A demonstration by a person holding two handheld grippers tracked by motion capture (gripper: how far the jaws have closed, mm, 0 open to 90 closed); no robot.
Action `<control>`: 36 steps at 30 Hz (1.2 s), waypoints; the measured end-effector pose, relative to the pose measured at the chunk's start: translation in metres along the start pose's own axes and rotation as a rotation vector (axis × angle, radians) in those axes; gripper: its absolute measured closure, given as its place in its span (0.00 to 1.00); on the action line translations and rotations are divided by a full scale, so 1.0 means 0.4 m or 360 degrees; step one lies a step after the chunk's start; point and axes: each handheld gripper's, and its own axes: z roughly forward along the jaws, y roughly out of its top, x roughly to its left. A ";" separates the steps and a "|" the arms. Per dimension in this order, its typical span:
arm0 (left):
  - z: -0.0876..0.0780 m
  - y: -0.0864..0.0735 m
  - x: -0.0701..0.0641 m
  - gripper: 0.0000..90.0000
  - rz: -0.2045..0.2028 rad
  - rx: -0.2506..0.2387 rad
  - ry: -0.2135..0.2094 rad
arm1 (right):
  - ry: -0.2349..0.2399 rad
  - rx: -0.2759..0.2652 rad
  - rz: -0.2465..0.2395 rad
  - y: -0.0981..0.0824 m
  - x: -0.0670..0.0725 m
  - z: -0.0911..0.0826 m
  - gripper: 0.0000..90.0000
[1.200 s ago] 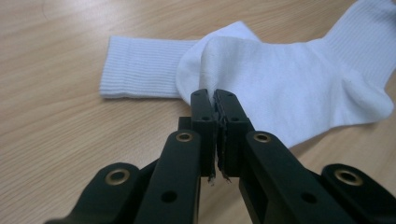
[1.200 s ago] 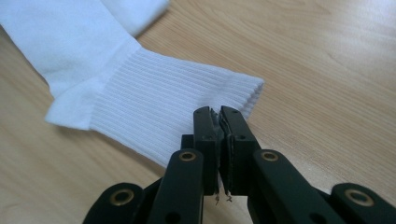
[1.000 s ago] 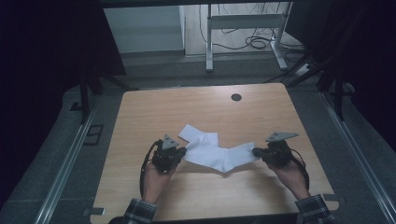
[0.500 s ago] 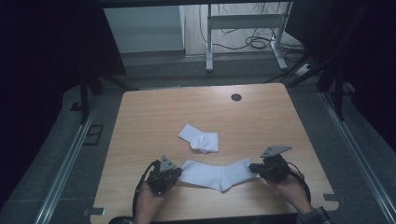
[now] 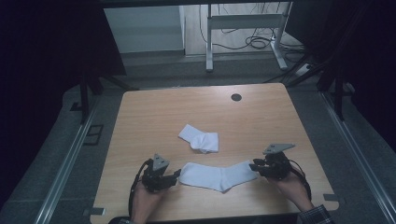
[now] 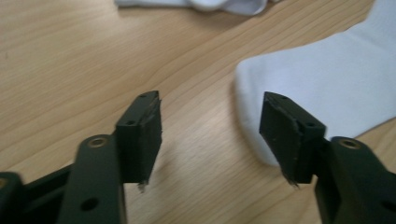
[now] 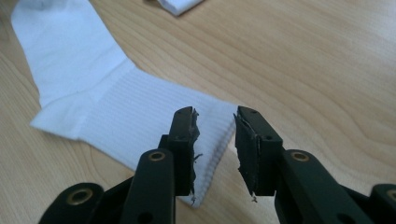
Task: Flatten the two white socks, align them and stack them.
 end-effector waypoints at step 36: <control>0.043 -0.044 0.037 0.13 0.0046 0.0066 -0.0025 | 0.0142 -0.0031 -0.0190 0.281 0.123 0.229 0.65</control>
